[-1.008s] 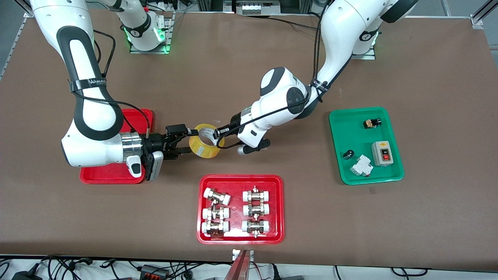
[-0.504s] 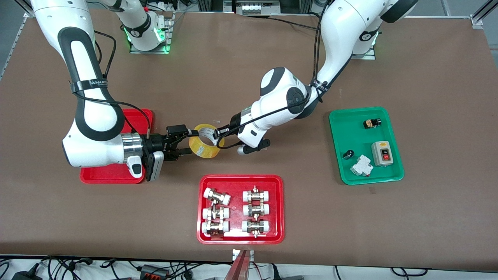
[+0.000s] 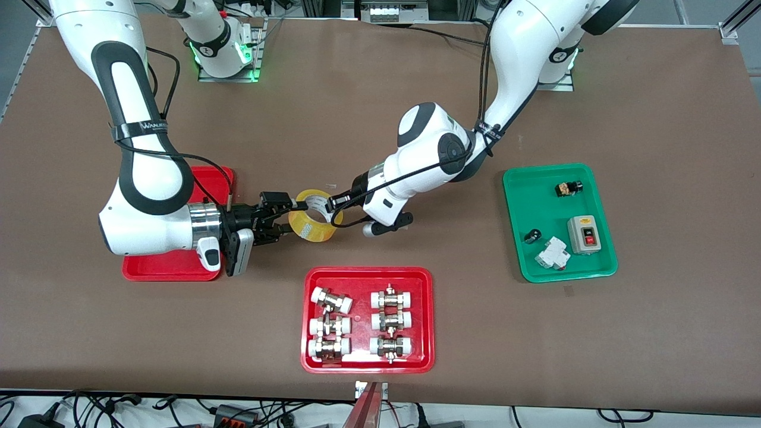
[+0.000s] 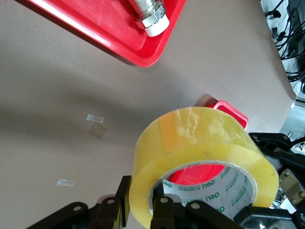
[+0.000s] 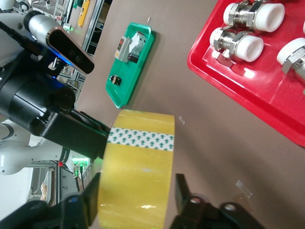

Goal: Left arm passes tape to right arm into tray
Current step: 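Open the left gripper and withdraw it from the tape roll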

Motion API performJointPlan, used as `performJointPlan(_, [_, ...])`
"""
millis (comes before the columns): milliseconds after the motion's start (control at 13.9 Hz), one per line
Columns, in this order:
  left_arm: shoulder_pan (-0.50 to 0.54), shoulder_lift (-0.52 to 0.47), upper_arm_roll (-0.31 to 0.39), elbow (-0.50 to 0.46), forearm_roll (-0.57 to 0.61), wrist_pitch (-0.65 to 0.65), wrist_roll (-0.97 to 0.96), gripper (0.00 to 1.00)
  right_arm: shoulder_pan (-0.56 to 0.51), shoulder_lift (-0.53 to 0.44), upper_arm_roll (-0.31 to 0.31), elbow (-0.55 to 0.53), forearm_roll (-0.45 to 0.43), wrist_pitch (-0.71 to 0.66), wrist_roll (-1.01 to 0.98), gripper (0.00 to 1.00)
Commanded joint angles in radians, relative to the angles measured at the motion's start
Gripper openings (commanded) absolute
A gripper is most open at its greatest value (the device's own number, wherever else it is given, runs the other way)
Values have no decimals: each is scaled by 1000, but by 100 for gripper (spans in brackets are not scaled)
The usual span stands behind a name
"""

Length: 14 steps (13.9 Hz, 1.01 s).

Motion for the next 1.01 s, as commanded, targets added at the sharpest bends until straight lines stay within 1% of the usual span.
performJointPlan(0, [-9, 11, 1, 37, -22, 5, 3, 7, 1, 15, -1, 20, 15, 3, -21, 32])
performJointPlan(288, [-6, 8, 1, 36, -22, 3, 3, 9, 0, 18, -1, 20, 15, 3, -23, 26])
performJointPlan(360, [-8, 5, 1, 37, -18, 3, 3, 14, 0, 18, -1, 20, 14, 3, -23, 24])
performJointPlan(432, [-2, -2, 6, 36, -10, 1, 8, 28, 0, 18, -1, 20, 14, 3, -23, 23])
performJointPlan(504, [4, -11, 7, 31, 2, 0, 9, 68, 0, 18, -1, 20, 14, 3, -20, 23])
performJointPlan(576, [16, -24, 7, 30, 34, -8, 16, 100, 0, 17, -1, 20, 14, 0, -9, 23])
performJointPlan(648, [62, -53, -2, 25, 50, -18, 17, 100, 0, 17, -1, 20, 14, 0, -9, 23])
performJointPlan(720, [111, -69, -13, 25, 54, -67, 20, 100, 0, 17, -1, 20, 14, 0, -11, 23])
performJointPlan(792, [139, -106, -13, 24, 55, -145, 23, 100, 0, 17, -1, 20, 14, 0, -11, 23])
performJointPlan(936, [208, -169, 3, 25, 62, -375, 55, 100, 0, 18, -1, 18, 12, 2, -12, 24])
